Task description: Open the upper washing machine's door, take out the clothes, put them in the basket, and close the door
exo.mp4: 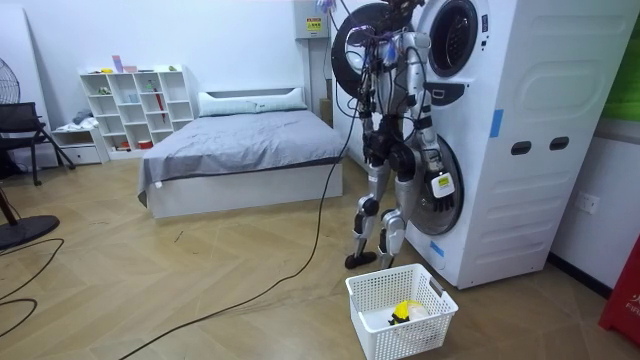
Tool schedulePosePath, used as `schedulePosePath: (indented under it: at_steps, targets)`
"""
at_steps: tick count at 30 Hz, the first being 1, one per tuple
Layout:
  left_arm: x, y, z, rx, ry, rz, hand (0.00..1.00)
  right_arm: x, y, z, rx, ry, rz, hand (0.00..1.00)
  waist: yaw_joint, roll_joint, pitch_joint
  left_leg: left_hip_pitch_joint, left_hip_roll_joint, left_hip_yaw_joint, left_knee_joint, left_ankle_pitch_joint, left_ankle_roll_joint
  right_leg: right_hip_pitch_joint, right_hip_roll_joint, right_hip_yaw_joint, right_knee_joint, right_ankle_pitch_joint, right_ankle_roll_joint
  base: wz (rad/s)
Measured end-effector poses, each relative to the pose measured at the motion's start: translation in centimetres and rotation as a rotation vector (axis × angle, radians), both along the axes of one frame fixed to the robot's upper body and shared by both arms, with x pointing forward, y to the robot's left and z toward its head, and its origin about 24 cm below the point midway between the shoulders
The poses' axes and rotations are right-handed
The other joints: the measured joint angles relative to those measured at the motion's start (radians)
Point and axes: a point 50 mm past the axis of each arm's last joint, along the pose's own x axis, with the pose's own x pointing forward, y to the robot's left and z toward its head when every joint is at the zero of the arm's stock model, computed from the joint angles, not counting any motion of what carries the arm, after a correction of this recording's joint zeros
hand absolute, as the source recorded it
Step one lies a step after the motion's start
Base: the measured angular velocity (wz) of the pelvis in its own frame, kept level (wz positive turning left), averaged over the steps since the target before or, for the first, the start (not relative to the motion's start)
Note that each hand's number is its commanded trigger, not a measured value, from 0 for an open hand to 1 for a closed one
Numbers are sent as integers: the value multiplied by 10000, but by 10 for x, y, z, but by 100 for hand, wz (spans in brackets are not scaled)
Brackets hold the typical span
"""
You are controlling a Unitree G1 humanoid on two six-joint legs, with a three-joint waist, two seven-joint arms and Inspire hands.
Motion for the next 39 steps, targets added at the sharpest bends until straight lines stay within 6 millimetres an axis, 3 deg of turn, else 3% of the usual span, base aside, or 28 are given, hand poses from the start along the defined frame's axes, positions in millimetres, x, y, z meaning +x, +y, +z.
schedulePosePath:
  at_steps: [9, 12, 14, 16, 17, 19, 21, 23, 25, 27, 28, 30, 32, 33, 35, 36, 37, 38, 39]
  targets:
    - [-14, 2, -3, 95, 791, -3, 0, -13, 5, -3, -164, 411, 403, 0, 21, 8, -9, 151, 123, 69, -84, -89, -123, 153, 176, 23, 45, 18, -32, -4]
    - [-20, 3, -3, 246, 1004, -222, 0, -17, 5, -4, -166, 508, 412, 0, 63, 6, -19, 191, 210, 344, 370, -201, -313, 107, 267, 66, 234, -102, -213, -25]
    - [-24, 3, -3, 294, 1233, -652, 0, -13, 5, -3, -234, 394, 683, 0, 83, 6, -21, -136, 331, 363, 1582, -377, -584, 61, 277, -5, 566, -243, -430, -52]
    - [-27, 1, -3, 89, 1301, -811, 0, -7, 5, -1, -352, 304, 1071, 0, 69, 55, -32, -720, 464, 156, 3075, -454, -719, 86, 229, -79, 532, -258, -502, -61]
    - [-25, -1, -4, -112, 1360, -838, 0, -4, 3, 0, -488, 264, 1371, 0, -21, 157, -38, -1247, 518, -322, 4079, -429, -758, 72, 270, -134, 523, -209, -612, -55]
    - [-17, -4, -4, -371, 1288, -936, 0, 0, -2, 2, -661, 193, 1527, 0, -211, 317, -77, -1839, 568, -1034, 5176, -378, -864, -73, 356, -269, 542, -175, -728, -35]
    - [-6, -6, -4, -590, 1145, -1010, 0, 6, -6, 3, -877, 93, 1838, 0, -232, 458, -35, -2073, 868, -1229, 6378, -379, -1025, -204, 473, -684, 719, -197, -902, -50]
    - [14, -3, -2, -608, 899, -922, 0, 12, -6, 5, -1065, -146, 1977, 0, -555, 567, -40, -1890, 1163, -1910, 7763, -335, -1154, -468, 528, -1377, 1065, -270, -1030, -18]
    - [25, -2, 0, -692, 698, -781, 0, 17, -11, 8, -1282, -354, 1851, 0, -788, 670, -29, -1606, 1236, -2253, 7795, -300, -1465, -1006, 511, -1796, 1302, -230, -1107, 13]
    - [47, -4, 3, -764, 225, -1009, 0, 23, -15, 10, -1457, -540, 1621, 0, -811, 795, 25, -1147, 1353, -2560, 7176, -410, -1641, -1618, 475, -2335, 1588, -156, -1214, 30]
    - [63, -6, 7, -725, -132, -1279, 0, 29, -15, 11, -1491, -697, 1457, 0, -884, 891, -17, -757, 1383, -2826, 6312, -495, -1768, -2053, 401, -2645, 1749, -50, -1243, 60]
    - [83, -11, 13, -718, -718, -1682, 0, 39, -15, 14, -1472, -929, 1477, 0, -877, 820, 32, -71, 1416, -2954, 4677, -594, -1755, -2726, 292, -2837, 2007, 178, -1230, 54]
    - [104, -22, 18, -798, -1207, -2520, 0, 49, -13, 16, -1476, -1147, 1555, 0, -867, 765, 80, 679, 1591, -2774, 2200, -1691, -1711, -3317, 196, -2771, 1999, 813, -1146, 32]
    - [105, -25, 18, -837, -1209, -2694, 0, 50, -12, 16, -1484, -1165, 1577, 0, -838, 758, 79, 830, 1535, -2622, 1716, -1814, -1598, -3362, 178, -2766, 1882, 1034, -1097, 17]
    - [107, -31, 18, -919, -1273, -3090, 0, 52, -9, 16, -1417, -1203, 1688, 0, -798, 560, 41, 797, 1181, -2237, 1024, -1904, -1152, -3390, -7, -2577, 1215, 1908, -909, 2]
    - [103, -31, 16, -955, -1143, -3062, 0, 51, -5, 15, -1294, -1193, 1691, 0, -780, 314, -4, 535, 742, -1994, 1008, -1720, -716, -3243, -168, -2215, 402, 2636, -695, -5]
    - [95, -31, 13, -980, -887, -3031, 0, 47, -4, 13, -1220, -1082, 1748, 0, -780, 55, -36, 378, 344, -1854, 1176, -1584, -477, -2975, -403, -1830, -321, 3233, -217, 0]
    - [85, -30, 9, -1018, -583, -2968, 0, 40, -5, 11, -1159, -922, 1588, 0, -824, 55, 22, 205, 177, -1312, 1447, -1516, -351, -2905, -561, -1376, -236, 3313, 243, 10]
    - [83, -30, 8, -1035, -487, -2933, 0, 35, -6, 10, -1116, -830, 1417, 0, -869, 76, 29, 111, 226, -899, 1600, -1515, -350, -2922, -599, -1227, 168, 3152, 287, 30]
